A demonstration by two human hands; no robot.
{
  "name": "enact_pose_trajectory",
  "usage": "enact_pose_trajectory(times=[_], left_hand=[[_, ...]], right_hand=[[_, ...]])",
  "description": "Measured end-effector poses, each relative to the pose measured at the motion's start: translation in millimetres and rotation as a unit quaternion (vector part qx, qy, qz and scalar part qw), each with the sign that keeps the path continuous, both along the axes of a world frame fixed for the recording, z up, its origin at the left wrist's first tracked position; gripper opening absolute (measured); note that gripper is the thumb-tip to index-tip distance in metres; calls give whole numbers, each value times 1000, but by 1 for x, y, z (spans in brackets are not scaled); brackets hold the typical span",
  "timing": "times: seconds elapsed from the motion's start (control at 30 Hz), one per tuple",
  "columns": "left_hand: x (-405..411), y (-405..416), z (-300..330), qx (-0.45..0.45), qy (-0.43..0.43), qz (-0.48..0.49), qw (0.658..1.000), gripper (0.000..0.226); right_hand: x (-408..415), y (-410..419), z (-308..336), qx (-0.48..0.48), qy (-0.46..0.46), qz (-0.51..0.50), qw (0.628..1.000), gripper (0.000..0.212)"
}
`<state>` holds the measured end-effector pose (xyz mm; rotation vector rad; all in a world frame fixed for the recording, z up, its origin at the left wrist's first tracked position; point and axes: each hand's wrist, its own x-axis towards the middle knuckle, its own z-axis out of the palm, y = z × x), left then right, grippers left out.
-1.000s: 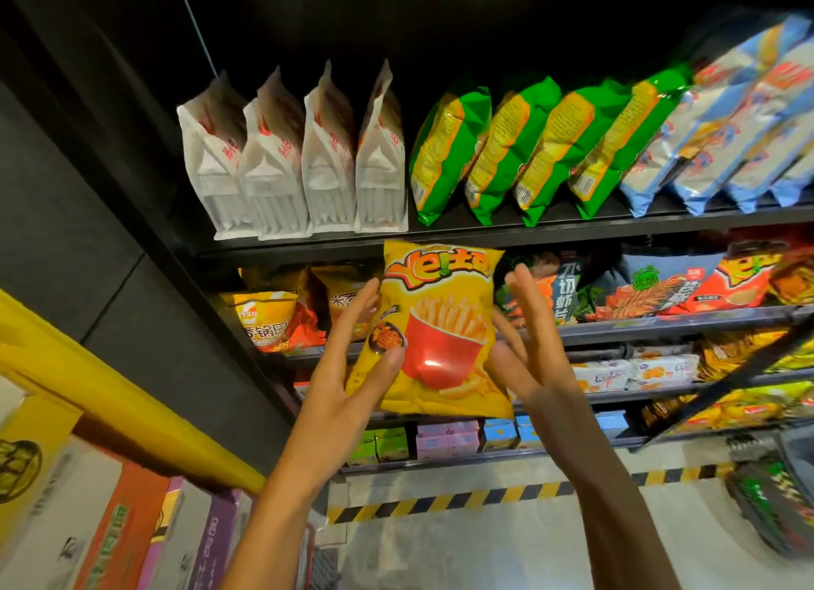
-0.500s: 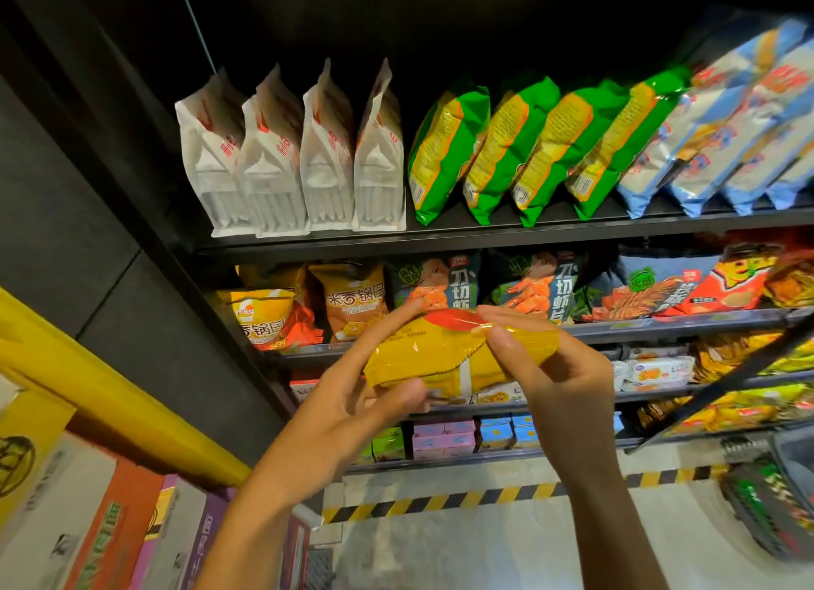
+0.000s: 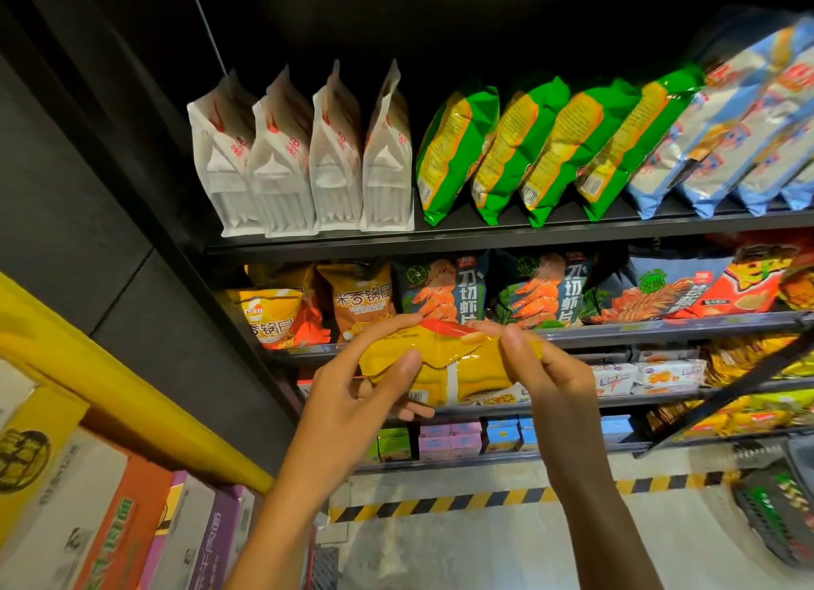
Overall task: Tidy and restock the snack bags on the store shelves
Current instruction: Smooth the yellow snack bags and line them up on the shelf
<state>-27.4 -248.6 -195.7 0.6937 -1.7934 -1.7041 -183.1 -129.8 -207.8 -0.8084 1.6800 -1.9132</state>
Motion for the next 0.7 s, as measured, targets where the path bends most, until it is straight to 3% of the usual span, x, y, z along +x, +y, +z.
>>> enact_pose_trajectory(times=[0.27,0.57,0.7], left_hand=[[-2,-3,-6,4,-11,84,996,32],[-2,-6,-7,-34,-19,97,995,40],[3,-8,-11,-75,-18,55,996,39]], right_hand=[[3,0,-1,27,21,40,999,28],[4,0,-4,48,56,96,993,39],[-2,2,-1,39,24,119,992,35]])
